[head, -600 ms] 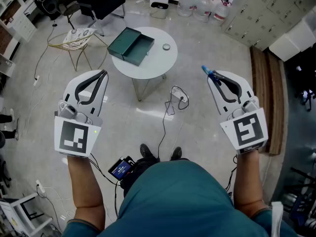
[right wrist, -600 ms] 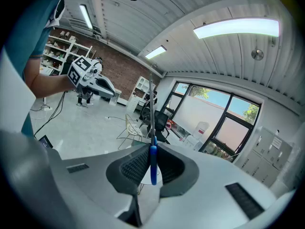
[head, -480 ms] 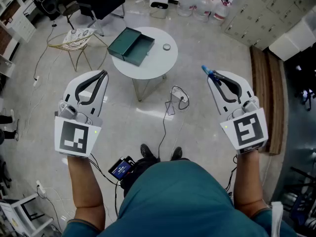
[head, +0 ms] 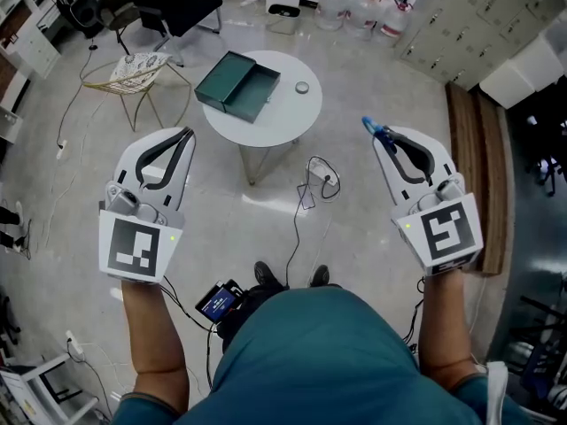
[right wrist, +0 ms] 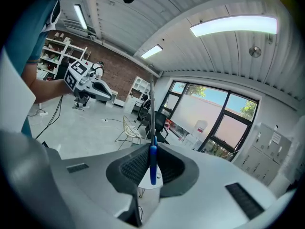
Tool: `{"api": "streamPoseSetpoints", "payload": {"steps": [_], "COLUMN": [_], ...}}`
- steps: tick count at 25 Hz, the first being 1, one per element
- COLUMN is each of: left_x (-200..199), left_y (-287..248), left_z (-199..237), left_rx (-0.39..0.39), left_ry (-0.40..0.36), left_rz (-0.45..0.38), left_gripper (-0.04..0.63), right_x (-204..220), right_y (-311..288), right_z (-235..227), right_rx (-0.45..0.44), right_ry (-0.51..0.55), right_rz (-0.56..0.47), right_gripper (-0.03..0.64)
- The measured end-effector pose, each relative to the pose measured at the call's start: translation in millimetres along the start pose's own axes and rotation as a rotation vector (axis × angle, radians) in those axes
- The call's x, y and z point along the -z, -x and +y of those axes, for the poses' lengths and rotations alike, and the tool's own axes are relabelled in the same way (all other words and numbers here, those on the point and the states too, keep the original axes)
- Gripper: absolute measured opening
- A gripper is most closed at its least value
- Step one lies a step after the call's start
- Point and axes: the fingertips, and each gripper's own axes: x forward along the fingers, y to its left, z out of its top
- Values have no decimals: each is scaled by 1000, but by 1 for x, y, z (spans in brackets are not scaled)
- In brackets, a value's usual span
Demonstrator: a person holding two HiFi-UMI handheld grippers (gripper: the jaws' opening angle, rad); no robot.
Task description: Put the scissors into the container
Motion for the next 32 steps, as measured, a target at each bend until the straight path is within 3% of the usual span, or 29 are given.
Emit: {"api": "streamPoseSetpoints", "payload": {"steps": [15, 24, 32], "left_x": [31, 25, -1], "left_y": [0, -53, -123], "left_z": [39, 42, 41], "left_rx": [9, -18, -60], "left_ry": [21, 15, 7], "left_rz": [-19, 44, 107], "left_gripper": [21, 21, 21], "right_x": [-29, -3, 22], "right_y": [-40, -79, -116], "right_z": [16, -35, -113], "right_rx": [6, -59, -127], "right_ry": [-8, -22, -30], "right_rz": [21, -18, -61], "right_gripper": [63, 63, 62]}}
